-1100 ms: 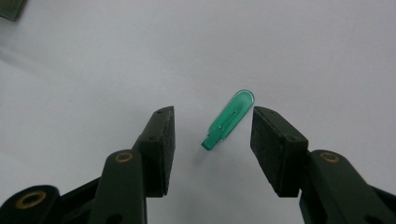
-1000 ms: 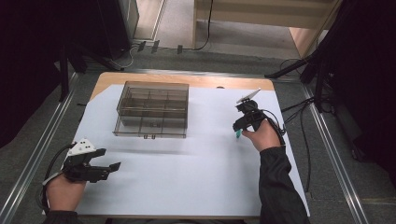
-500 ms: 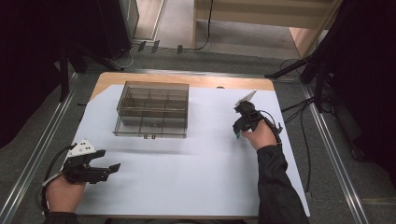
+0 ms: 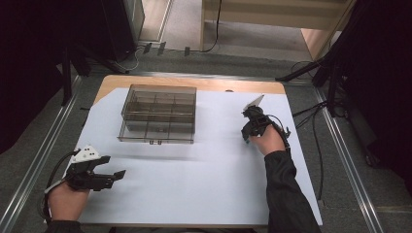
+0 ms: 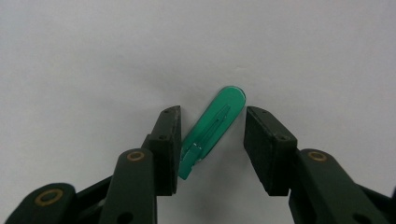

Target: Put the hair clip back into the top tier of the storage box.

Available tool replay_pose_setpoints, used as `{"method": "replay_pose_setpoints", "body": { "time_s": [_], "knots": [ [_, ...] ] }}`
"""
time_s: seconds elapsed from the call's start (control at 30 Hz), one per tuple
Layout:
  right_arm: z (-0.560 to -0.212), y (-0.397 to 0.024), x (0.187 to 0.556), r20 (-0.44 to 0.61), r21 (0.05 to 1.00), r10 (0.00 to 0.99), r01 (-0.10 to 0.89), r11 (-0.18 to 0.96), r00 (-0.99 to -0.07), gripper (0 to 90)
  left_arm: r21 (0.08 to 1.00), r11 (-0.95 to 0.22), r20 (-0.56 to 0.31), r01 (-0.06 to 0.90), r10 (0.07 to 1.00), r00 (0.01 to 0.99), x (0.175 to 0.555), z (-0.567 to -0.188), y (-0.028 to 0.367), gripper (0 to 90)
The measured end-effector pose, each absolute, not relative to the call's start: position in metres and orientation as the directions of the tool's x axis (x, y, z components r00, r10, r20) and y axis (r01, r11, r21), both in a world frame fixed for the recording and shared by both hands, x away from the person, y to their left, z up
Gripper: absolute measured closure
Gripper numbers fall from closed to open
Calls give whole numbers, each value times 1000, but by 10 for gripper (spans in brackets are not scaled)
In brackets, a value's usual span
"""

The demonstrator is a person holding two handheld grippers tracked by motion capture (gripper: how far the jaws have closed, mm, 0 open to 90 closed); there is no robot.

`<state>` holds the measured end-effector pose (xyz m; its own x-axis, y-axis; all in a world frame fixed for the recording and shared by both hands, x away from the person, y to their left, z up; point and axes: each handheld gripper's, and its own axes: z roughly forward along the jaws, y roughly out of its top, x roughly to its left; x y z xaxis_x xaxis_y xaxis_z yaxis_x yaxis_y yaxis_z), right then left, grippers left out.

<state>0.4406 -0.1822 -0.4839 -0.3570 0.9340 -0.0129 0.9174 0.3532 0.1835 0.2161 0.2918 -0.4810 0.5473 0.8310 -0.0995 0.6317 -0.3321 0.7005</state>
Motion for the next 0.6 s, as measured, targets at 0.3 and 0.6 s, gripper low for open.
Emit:
{"method": "replay_pose_setpoints", "body": {
  "time_s": [0.3, 0.6],
  "knots": [
    [-484, -182, 441, -21, 182, 930, 913, 365, -368, 642, 699, -332, -99, 633, 832, 546, 216, -481, 292, 222],
    [-483, -181, 441, -12, 184, 920, 904, 387, -392, 778, 702, -334, -91, 629, 834, 545, 216, -481, 293, 222]
  ]
}}
